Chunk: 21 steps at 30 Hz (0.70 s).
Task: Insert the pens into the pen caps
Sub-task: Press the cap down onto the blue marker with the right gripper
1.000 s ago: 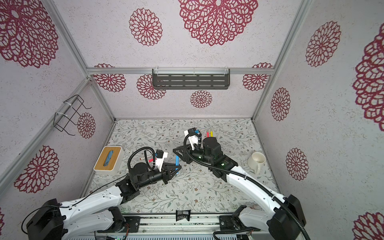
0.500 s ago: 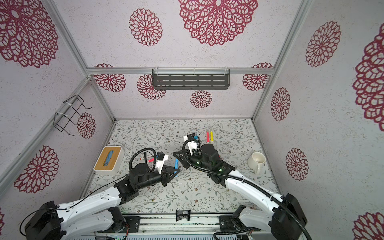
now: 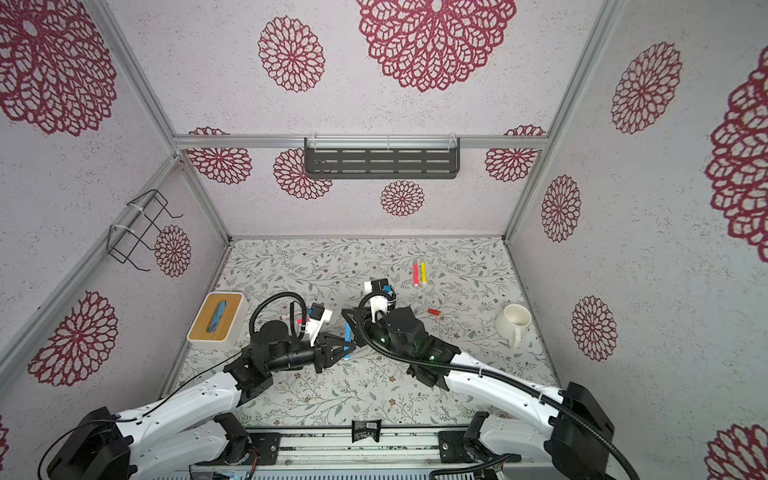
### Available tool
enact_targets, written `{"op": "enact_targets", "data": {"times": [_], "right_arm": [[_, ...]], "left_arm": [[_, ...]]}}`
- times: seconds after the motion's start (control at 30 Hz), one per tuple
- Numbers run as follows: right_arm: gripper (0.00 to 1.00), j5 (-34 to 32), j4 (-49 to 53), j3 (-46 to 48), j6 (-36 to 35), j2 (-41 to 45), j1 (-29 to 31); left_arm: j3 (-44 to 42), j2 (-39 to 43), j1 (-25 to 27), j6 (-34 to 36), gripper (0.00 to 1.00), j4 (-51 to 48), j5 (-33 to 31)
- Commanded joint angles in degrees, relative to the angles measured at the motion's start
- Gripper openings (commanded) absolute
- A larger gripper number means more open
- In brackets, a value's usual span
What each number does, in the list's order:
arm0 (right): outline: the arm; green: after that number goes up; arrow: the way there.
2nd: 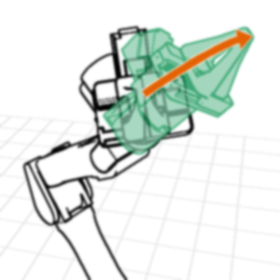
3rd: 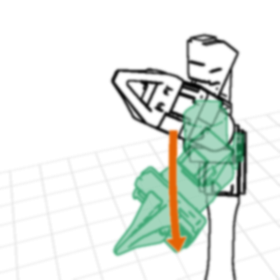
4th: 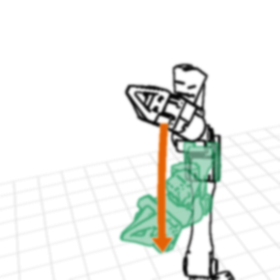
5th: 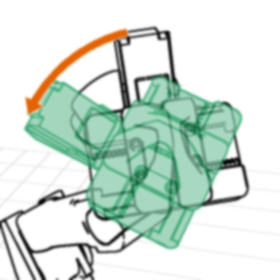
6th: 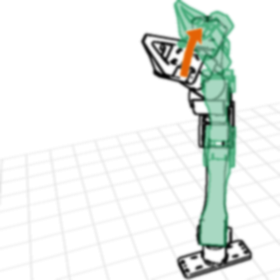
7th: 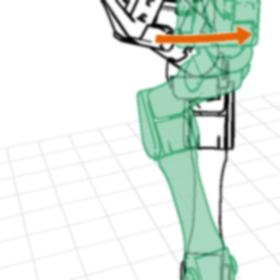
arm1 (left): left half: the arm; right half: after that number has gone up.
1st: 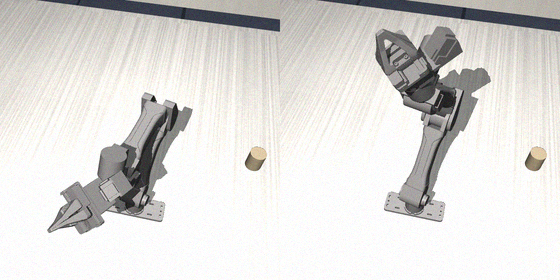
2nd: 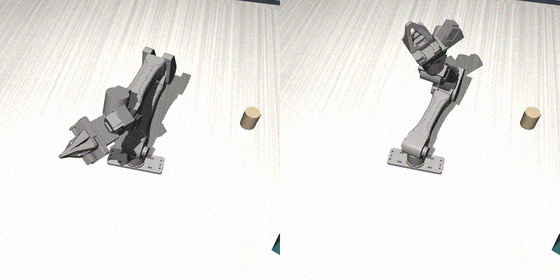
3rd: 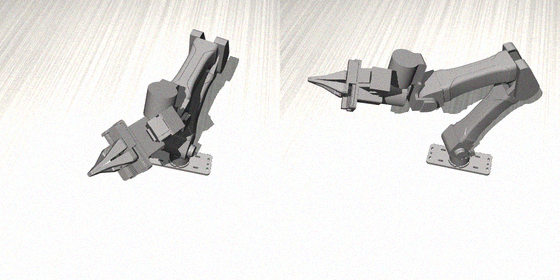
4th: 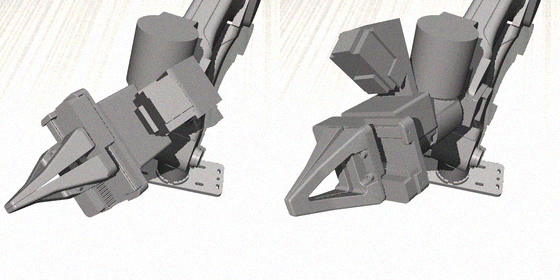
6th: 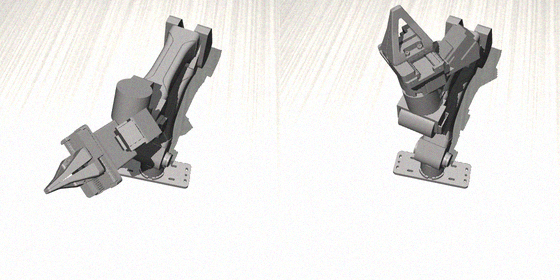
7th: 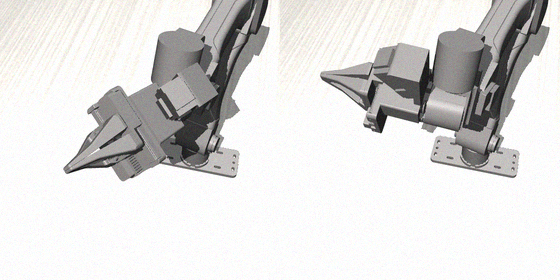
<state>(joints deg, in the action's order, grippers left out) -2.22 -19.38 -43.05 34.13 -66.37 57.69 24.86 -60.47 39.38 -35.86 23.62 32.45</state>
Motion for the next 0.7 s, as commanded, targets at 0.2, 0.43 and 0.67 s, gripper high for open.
{"op": "enact_targets", "data": {"times": [0.2, 0.43, 0.67], "right_arm": [[0.00, 16.80, 7.73, 12.01, 2.22, -4.10, 10.23], [0.00, 10.13, 14.10, 9.28, 1.54, -0.91, 10.20], [0.57, -3.08, 25.55, -0.57, -5.66, 9.08, 5.80]], "left_arm": [[3.88, 2.82, -8.01, -5.67, 0.00, 20.05, -5.43], [3.71, 4.31, -8.83, -3.59, 0.00, 14.14, -6.77], [-0.13, 0.21, -8.62, -2.16, 0.00, 8.57, -8.01]]}}
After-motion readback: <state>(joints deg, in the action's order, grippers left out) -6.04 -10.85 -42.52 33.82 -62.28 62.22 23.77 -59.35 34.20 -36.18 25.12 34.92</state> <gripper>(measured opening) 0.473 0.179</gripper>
